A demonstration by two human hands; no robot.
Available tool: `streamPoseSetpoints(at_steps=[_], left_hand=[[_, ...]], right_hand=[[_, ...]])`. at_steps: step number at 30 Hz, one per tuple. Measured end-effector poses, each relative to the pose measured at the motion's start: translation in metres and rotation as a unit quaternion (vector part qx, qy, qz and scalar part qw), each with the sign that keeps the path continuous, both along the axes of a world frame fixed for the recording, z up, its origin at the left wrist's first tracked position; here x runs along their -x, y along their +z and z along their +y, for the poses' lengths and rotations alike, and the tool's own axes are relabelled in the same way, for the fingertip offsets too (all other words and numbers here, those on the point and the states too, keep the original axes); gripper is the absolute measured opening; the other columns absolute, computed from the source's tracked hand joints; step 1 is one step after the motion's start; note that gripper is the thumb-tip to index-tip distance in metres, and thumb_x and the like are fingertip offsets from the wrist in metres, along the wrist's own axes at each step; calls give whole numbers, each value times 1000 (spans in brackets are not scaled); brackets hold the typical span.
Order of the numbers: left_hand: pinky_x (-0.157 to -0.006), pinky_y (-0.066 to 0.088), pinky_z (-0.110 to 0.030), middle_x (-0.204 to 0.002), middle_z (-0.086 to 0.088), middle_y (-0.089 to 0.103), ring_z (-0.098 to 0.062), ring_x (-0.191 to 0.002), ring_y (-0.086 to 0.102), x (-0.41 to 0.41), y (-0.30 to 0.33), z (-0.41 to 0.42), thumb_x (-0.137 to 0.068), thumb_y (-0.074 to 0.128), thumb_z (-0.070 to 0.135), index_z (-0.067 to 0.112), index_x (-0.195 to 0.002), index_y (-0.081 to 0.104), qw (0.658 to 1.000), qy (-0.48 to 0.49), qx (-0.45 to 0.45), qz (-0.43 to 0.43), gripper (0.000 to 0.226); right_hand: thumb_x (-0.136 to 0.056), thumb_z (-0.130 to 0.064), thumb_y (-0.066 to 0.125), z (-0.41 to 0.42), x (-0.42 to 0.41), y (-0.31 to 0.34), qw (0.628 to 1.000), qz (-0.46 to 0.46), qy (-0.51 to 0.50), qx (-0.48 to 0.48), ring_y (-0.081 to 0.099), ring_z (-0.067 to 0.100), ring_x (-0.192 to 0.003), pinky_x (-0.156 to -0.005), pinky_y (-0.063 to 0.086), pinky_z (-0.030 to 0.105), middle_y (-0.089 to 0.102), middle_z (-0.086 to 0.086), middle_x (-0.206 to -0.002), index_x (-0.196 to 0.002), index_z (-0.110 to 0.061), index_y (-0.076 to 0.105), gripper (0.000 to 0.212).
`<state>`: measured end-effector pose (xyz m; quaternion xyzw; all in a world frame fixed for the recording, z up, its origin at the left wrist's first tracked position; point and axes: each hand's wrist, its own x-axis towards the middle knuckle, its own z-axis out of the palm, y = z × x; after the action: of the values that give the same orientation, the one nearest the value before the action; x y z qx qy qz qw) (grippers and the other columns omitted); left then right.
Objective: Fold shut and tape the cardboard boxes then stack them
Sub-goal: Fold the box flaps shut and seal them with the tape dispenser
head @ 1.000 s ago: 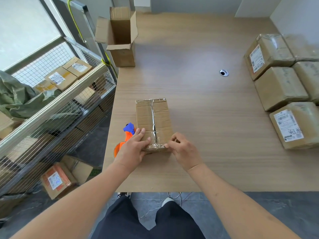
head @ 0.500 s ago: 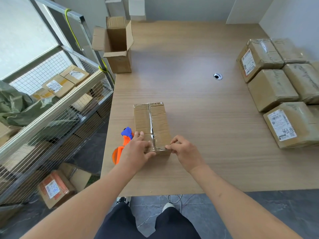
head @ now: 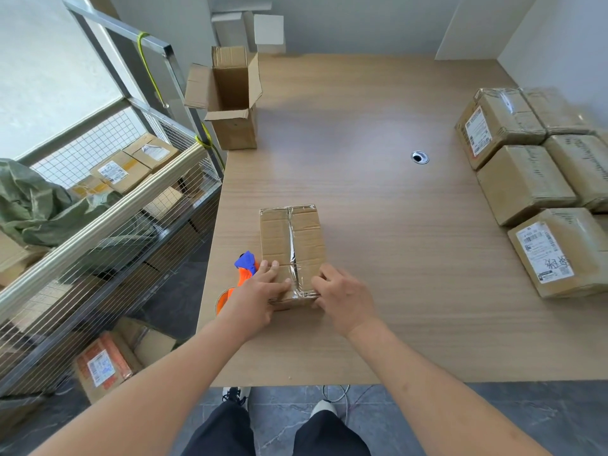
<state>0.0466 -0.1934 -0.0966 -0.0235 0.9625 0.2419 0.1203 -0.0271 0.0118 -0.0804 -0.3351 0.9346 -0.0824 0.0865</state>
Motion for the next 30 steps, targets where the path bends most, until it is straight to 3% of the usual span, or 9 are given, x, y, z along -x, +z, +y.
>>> streamPoseSetpoints(at_steps=[3,8,12,14,20,24,26,28,30], left_hand=[[-118,35,-39,-168,5,21,-20,-158,10,-2,-4,-12,-90,68,-4,32,-149,52,999,-30,-19,-1,70],[-119,36,-42,-167,2,25,-25,-157,15,-2,-12,-12,-93,68,0,29,-148,54,999,-42,-17,30,64],[-125,22,-41,-166,1,27,-27,-157,18,2,-12,-18,-94,70,6,31,-148,53,997,-70,14,34,62],[-127,15,-42,-165,1,30,-28,-155,21,7,-11,-22,-94,73,14,31,-148,53,995,-90,26,33,60],[-127,7,-36,-166,7,27,-24,-153,22,20,-10,-21,-94,72,36,35,-153,45,989,-139,44,29,65],[-119,8,-20,-166,14,25,-19,-149,26,29,-5,-17,-96,68,20,35,-155,42,978,-201,31,38,65],[-116,19,-19,-162,10,35,-23,-144,34,32,-2,-12,-93,64,6,27,-151,50,976,-210,3,56,63],[-116,28,-23,-160,7,40,-24,-141,39,32,1,-8,-90,58,-4,20,-149,53,975,-213,-13,59,64],[-119,33,-31,-160,5,41,-23,-142,41,32,4,-6,-88,54,-8,16,-148,54,978,-198,-31,63,64]], right_hand=[[-85,-19,75,-3,-3,-2,1000,-4,-4,1,55,21,-95,-66,44,34,55,-3,-107,-86,-18,54,22],[-78,-9,78,-6,-9,-1,999,23,-34,-1,59,21,-92,-58,50,35,58,-2,-105,-85,-19,58,23],[-85,-2,69,-12,-10,-7,1000,9,9,-15,48,22,-132,-83,58,36,44,3,-143,-125,-19,54,46],[-91,-4,66,-10,-9,-7,999,-25,25,5,40,23,-142,-93,56,40,42,4,-148,-140,-22,51,55],[-107,-10,39,2,1,-5,998,-65,26,-3,25,22,-154,-113,41,38,33,3,-164,-149,-28,51,48],[-102,-6,47,16,5,-2,997,-54,-42,16,28,22,-153,-113,40,36,35,2,-163,-144,-23,56,46],[-95,-18,62,13,3,-1,996,-52,-69,-13,29,25,-152,-118,34,41,36,2,-159,-144,-20,49,51],[-77,-56,76,0,-1,0,990,-65,-106,-63,27,27,-150,-120,29,50,33,4,-153,-149,-17,35,92],[-65,-84,64,-12,-7,-3,984,-64,-139,-88,21,30,-151,-120,24,57,27,7,-153,-154,-17,25,118]])
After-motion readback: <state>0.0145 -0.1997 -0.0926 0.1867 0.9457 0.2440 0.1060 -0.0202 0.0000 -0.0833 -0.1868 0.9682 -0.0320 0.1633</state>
